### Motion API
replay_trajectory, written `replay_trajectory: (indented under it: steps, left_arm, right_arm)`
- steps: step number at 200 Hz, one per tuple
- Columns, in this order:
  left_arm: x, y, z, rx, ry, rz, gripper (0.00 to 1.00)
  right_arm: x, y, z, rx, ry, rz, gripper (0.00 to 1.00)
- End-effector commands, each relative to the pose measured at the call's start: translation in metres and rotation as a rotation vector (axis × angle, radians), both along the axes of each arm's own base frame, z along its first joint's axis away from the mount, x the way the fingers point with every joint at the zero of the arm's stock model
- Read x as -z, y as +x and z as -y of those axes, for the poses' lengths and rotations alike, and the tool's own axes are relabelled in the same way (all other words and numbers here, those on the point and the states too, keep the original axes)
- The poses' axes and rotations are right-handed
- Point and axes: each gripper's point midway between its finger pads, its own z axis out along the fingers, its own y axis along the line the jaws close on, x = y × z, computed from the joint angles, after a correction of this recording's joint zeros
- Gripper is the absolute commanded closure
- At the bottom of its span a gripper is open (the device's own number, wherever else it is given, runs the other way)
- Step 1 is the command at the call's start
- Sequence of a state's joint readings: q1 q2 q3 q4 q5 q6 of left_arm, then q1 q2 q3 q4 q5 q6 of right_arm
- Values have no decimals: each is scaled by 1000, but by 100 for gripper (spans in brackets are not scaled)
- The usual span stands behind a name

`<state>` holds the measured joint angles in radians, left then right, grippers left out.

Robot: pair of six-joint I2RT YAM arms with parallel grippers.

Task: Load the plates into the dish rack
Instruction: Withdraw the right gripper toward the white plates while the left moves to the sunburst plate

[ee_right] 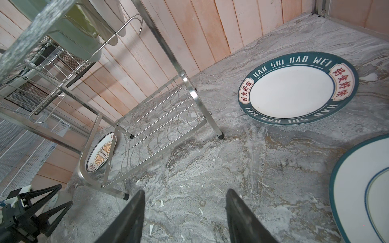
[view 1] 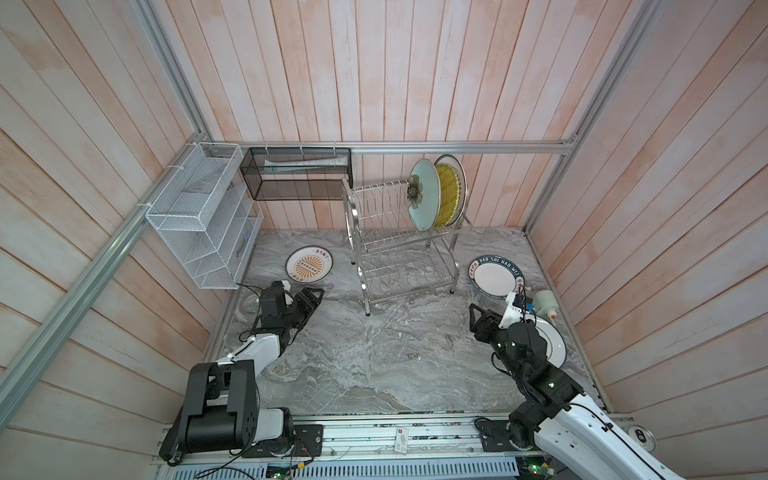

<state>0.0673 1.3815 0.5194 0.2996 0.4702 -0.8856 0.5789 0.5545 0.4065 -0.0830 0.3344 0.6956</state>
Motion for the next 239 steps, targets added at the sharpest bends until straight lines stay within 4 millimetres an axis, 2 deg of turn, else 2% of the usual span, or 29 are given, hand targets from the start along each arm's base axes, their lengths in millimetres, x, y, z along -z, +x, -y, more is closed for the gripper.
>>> replay_trajectory:
  steps: [1,29,66,176,239]
  left_arm:
    - [-9,17,-14,-68,20,42,21]
    - [2,23,-24,-137,0,29,21]
    - [16,37,-26,-161,-23,-4,22]
    - [60,64,-41,-295,-97,-104,24]
    - [81,91,-42,-330,-167,-157,27]
  right_arm:
    - [1,0,-2,-15,5,1,38]
    - [-1,-1,-3,-25,12,4,38]
    - [-3,-5,-7,-56,22,6,38]
    - [-14,-19,2,-53,59,35,38]
    - [-16,-22,1,-62,65,35,39]
